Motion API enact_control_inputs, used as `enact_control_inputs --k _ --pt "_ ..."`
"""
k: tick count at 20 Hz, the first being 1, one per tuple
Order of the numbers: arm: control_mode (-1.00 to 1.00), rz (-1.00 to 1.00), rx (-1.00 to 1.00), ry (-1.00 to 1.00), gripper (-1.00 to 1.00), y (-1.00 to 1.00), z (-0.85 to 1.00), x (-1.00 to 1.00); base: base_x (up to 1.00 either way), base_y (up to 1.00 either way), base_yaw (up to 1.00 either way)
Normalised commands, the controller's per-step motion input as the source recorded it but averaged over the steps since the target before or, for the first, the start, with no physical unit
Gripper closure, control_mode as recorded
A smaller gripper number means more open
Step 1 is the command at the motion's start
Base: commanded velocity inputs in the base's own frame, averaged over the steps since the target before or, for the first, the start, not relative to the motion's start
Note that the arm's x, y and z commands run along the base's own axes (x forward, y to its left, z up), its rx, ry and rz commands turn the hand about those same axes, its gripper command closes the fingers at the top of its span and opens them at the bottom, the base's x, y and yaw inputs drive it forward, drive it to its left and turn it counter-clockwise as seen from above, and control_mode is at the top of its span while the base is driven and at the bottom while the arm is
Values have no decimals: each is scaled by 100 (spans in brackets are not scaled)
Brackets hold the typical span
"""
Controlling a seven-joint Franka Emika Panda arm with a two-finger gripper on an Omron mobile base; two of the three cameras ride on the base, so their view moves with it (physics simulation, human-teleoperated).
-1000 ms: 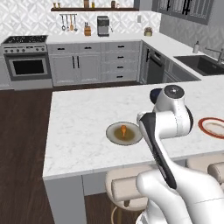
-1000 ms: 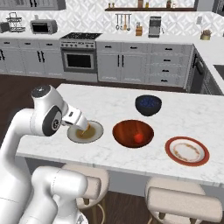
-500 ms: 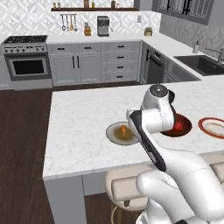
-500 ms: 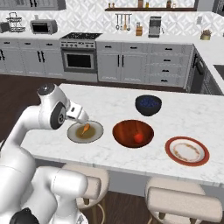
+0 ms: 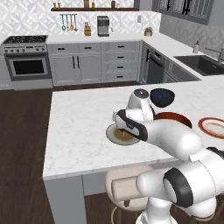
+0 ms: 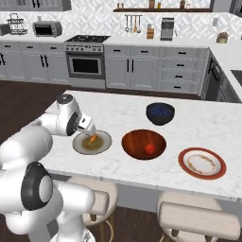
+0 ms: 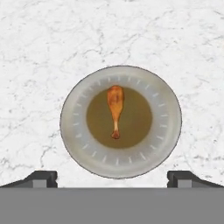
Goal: Pick the chicken drumstick and tomato from their plates and place them in the bowl. Then put the bowl in the fridge.
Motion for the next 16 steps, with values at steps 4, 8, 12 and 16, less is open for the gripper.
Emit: enact_control_inputs --k 4,8,12,16 --pt "-100 6 2 2 -100 -12 -32 57 0 0 0" --pt "-100 0 -2 10 -100 0 -50 54 0 0 0" --pt "-100 0 -4 7 -100 0 -55 18 0 0 0" --pt "-100 0 -6 2 -100 0 -52 16 0 0 0"
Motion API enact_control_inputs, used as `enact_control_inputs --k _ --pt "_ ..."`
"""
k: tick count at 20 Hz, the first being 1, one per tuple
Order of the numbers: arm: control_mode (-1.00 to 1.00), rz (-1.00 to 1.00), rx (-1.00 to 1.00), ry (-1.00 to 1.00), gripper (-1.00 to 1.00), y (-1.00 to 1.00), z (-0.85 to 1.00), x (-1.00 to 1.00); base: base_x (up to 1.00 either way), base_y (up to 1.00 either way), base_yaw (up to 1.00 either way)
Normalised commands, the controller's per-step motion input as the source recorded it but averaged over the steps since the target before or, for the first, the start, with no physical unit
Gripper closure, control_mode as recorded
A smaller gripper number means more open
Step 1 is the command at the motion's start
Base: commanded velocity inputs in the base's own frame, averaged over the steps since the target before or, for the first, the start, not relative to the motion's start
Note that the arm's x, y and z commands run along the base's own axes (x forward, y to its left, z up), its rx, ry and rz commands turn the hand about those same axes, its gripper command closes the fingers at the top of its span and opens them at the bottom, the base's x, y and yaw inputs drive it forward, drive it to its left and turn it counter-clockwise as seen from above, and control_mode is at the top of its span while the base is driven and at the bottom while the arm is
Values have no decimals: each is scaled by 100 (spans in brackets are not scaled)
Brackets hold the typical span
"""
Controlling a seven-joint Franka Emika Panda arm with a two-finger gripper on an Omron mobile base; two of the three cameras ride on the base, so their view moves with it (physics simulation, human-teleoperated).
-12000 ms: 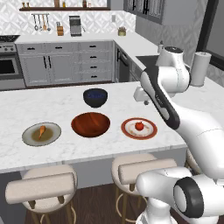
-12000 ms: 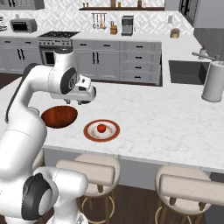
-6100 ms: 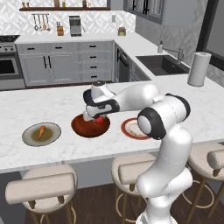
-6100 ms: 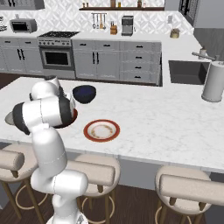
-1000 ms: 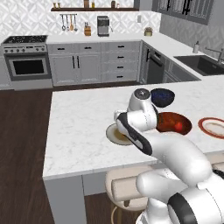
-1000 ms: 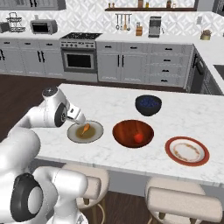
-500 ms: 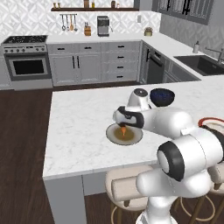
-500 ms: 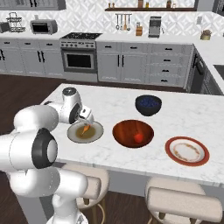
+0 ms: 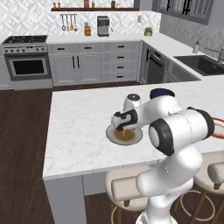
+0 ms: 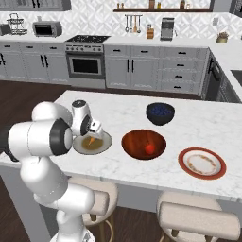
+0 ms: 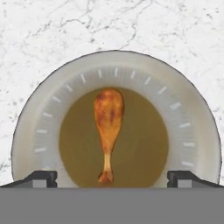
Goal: Pick the chicken drumstick and tomato from their plates and place them in the bowl. Then put the bowl in the fridge.
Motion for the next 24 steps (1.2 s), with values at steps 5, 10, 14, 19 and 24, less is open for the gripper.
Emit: enact_control_inputs --k 5,10,14,19,24 --pt "-100 0 0 0 -100 -4 -24 26 0 0 0" --pt "-100 0 0 2 -100 0 -23 23 0 0 0" --pt "-100 0 0 3 -100 0 -22 29 0 0 0" --pt "-100 0 0 4 -100 0 -21 24 0 0 0" --pt "-100 0 0 4 100 0 -21 17 0 0 0"
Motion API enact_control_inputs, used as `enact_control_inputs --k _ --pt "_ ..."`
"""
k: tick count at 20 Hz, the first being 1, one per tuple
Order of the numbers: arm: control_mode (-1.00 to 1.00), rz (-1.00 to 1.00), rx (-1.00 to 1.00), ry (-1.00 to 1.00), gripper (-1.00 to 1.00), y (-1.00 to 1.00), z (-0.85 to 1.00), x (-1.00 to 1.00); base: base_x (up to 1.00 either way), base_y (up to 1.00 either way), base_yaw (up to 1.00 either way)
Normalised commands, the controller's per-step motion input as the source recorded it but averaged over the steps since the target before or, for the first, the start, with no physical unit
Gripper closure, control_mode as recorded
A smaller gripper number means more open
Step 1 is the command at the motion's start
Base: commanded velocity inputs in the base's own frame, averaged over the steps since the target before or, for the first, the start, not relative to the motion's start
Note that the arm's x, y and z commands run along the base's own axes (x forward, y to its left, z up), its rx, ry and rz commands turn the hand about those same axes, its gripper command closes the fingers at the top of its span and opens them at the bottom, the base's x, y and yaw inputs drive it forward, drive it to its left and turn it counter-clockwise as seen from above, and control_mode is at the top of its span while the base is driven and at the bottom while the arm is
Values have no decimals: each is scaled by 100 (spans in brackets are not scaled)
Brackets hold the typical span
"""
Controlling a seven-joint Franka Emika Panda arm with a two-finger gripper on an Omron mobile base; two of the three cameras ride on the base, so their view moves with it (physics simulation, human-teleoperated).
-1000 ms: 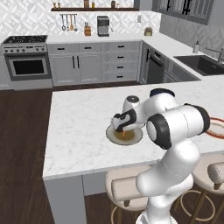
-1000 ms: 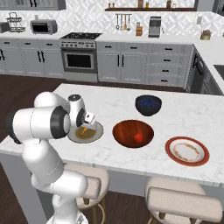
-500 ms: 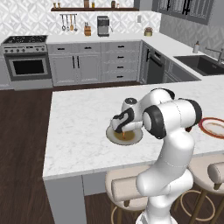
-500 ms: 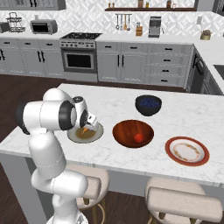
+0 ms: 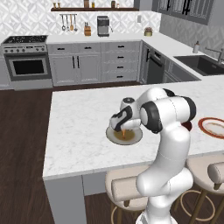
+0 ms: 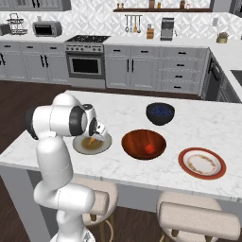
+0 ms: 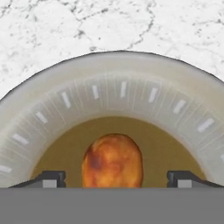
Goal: Pick the chicken drumstick and tomato from their plates and place them in the bowl. Then put the bowl in the fridge.
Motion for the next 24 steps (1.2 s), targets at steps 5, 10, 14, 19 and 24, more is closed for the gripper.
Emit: enact_control_inputs --k 5,10,14,19,24 --pt "-100 0 0 3 100 0 -8 4 0 0 0" --pt "-100 -7 0 1 100 -3 13 -1 0 0 0" --pt "-100 -4 -1 -6 100 -3 79 -21 0 0 0" --pt "-100 -5 -4 -5 100 -38 76 -3 0 0 0" --pt "-100 -3 0 0 100 -56 78 -8 0 0 0"
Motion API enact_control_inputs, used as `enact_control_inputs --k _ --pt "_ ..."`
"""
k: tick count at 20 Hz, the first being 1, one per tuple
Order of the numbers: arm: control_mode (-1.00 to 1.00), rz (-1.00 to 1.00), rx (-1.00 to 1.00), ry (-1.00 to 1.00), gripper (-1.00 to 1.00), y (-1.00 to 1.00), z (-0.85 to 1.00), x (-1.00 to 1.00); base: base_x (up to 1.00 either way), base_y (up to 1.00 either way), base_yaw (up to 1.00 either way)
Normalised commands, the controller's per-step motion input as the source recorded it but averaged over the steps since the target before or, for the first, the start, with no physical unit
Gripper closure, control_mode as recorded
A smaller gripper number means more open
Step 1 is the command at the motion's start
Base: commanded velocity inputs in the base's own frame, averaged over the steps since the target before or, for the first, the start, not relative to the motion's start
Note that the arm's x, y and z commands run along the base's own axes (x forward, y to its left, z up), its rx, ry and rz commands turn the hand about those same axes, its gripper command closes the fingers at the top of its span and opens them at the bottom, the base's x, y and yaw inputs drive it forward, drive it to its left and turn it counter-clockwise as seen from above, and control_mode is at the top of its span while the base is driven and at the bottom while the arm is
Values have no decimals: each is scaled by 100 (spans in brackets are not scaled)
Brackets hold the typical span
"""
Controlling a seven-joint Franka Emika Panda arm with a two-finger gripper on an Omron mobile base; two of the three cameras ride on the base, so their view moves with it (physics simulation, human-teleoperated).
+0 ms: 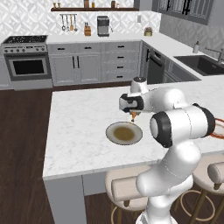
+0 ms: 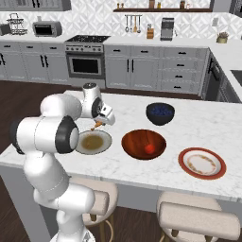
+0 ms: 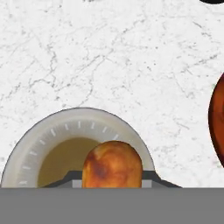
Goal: Pick the chicken drumstick and tomato from their plates and place them in the bowl. Then put the bowl in the fridge.
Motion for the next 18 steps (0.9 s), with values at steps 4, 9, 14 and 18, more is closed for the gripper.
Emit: enact_control_inputs --k 4,9,14,18 --pt "-100 -6 2 2 100 -83 76 -11 0 0 0" --pt "-100 -9 4 1 100 -93 17 -64 0 0 0" --pt "-100 -11 6 0 100 -87 0 -93 0 0 0" --pt "-100 -3 6 0 100 -76 0 -47 0 0 0"
